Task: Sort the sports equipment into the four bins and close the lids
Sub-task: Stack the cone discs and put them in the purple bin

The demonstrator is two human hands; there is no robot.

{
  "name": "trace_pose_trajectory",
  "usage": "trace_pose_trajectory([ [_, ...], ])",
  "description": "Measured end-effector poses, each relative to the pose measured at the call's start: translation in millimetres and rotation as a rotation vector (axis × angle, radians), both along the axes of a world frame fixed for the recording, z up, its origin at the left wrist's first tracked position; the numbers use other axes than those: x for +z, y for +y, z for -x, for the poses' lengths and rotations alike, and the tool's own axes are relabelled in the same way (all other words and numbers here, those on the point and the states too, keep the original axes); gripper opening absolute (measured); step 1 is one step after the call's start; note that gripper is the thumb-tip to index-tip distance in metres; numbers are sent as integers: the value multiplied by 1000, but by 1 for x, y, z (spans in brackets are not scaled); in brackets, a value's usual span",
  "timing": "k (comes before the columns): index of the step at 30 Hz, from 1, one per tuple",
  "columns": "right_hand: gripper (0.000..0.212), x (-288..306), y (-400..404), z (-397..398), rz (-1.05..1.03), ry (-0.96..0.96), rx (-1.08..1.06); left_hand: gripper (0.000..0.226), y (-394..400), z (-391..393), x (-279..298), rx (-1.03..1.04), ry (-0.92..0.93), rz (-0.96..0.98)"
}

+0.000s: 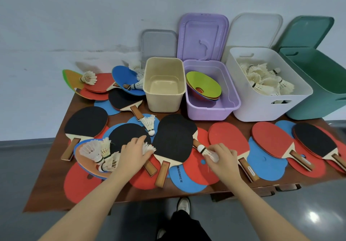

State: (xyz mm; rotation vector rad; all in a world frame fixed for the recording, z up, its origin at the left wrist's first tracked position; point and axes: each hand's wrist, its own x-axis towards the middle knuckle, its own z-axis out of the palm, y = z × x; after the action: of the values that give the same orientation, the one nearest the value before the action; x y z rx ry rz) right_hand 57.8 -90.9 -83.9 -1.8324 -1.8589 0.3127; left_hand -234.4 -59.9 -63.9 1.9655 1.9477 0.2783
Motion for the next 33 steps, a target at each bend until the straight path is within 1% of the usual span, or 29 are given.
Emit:
trace_pose_trajectory([
  [4, 12, 9, 9, 5, -61, 72, 23, 60, 1, -7, 8, -21, -121, -148],
  [8, 22, 25, 17, 5, -154, 68, 42, 58, 13, -25, 28, -73, -156, -279],
  [12, 19, 48, 35, -7, -289, 65, 49, 56, 34, -55, 58, -150, -198, -392],
  [15, 24, 65, 53, -24, -370, 83, 62, 61, 54, -82, 79, -168, -216, -438],
  [18, 26, 77, 77, -48, -425, 98, 60, 67, 79, -115, 98, -179, -252, -456],
  [21, 29, 89, 104, -79, -461, 128, 61, 69, 111, -153, 114, -195, -231, -478],
  [27, 26, 123, 164, -155, -548, 123, 16, 68, 174, -238, 139, -243, -183, -522],
  [31, 23, 139, 207, -209, -532, 150, 2, 59, 211, -295, 150, -268, -185, -543],
  [33, 20, 145, 229, -234, -519, 149, -15, 59, 231, -320, 153, -288, -197, -531],
])
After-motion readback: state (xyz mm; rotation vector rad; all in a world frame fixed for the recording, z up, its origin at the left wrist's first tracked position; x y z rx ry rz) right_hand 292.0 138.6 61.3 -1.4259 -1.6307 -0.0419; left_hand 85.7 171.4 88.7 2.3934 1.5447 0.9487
